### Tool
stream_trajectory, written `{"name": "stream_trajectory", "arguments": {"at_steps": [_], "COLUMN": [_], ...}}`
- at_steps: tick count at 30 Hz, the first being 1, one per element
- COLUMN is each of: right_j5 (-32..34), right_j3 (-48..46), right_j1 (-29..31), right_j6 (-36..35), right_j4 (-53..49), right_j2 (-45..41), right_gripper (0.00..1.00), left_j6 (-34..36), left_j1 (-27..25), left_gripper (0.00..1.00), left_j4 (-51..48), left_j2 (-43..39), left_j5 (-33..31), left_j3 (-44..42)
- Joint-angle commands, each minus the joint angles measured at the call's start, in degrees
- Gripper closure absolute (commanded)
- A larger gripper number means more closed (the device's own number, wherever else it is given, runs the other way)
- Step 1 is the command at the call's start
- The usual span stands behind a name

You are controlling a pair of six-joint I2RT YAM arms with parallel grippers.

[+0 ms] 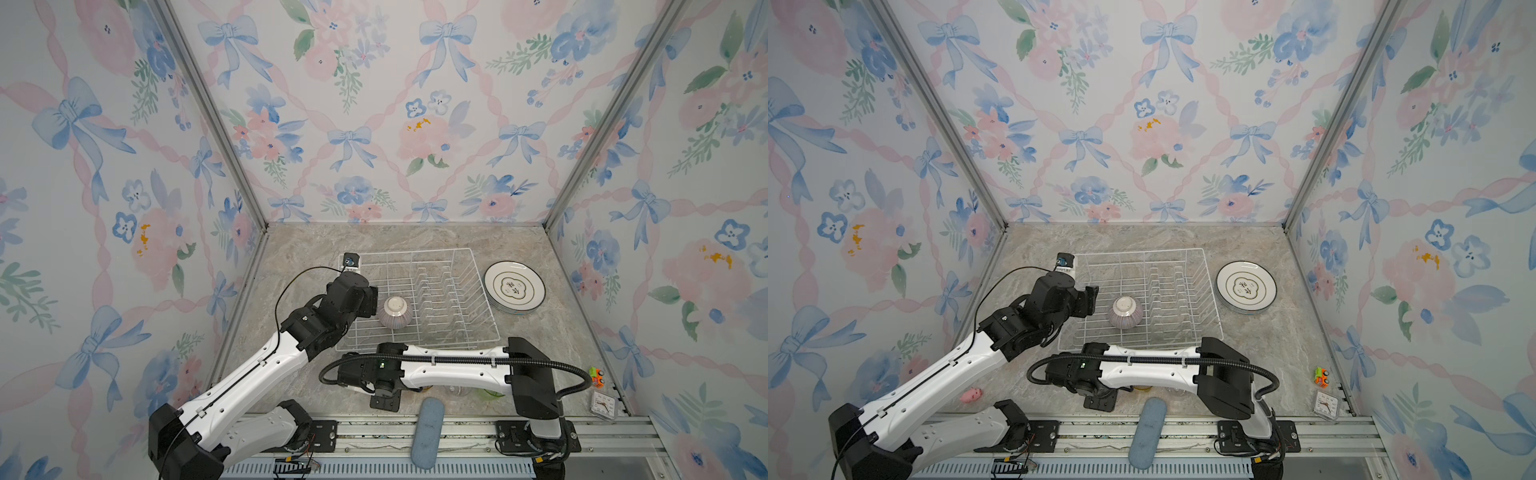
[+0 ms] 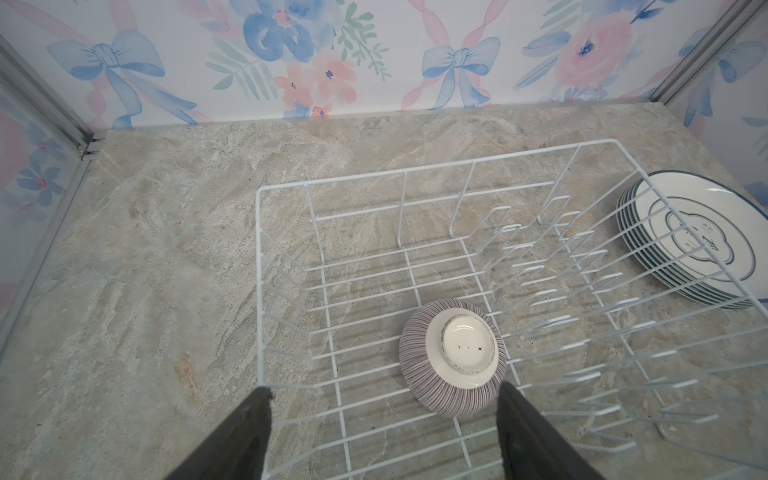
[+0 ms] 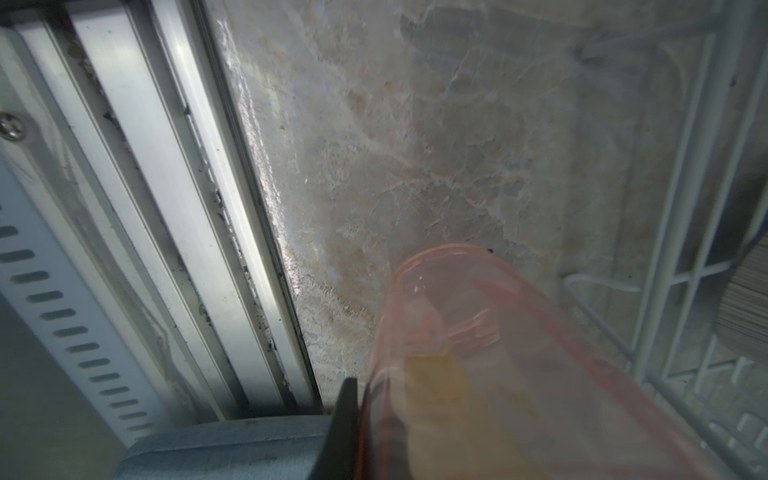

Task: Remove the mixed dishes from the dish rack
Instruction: 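Carry the pink cup with the right gripper down to the table near the robot, then set the pink cup beside the yellow cup and open the right gripper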

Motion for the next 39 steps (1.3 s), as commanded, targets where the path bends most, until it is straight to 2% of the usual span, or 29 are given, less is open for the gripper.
{"name": "stream_trajectory", "arguments": {"at_steps": [1, 14, 24, 27, 31, 39], "right_j5": [-0.2, -1.3, -1.6, -0.9, -1.0, -3.5], "right_j3": [1.5, 0.8, 0.8, 0.8, 0.1, -3.6], "right_j1": [-0.8, -2.2, -2.7, -2.8, -2.9, -3.8], "right_j6": [-1.2, -1.7, -1.6, -1.4, -1.2, -0.2], "right_j4": [-2.2, -1.2, -0.6, -0.5, 0.7, 4.6], "right_j2": [1.1, 2.0, 2.3, 2.0, -0.7, -10.6], "right_gripper": [1.00, 0.92, 0.79, 0.71, 0.59, 0.57], "left_j6": [0.4, 1.1, 1.6, 1.6, 1.8, 2.0], "left_j1": [0.3, 0.3, 0.4, 0.5, 0.7, 1.2], "left_gripper": [0.20, 0.19, 0.19, 0.19, 0.19, 0.19], "left_j4": [1.3, 1.7, 1.7, 1.7, 1.8, 1.6], "left_j2": [0.7, 2.6, 2.6, 2.6, 2.6, 2.6], "left_j5": [1.1, 1.4, 1.4, 1.5, 1.6, 2.3], "left_j3": [-1.1, -0.9, -1.2, -1.4, -1.5, -1.5]}}
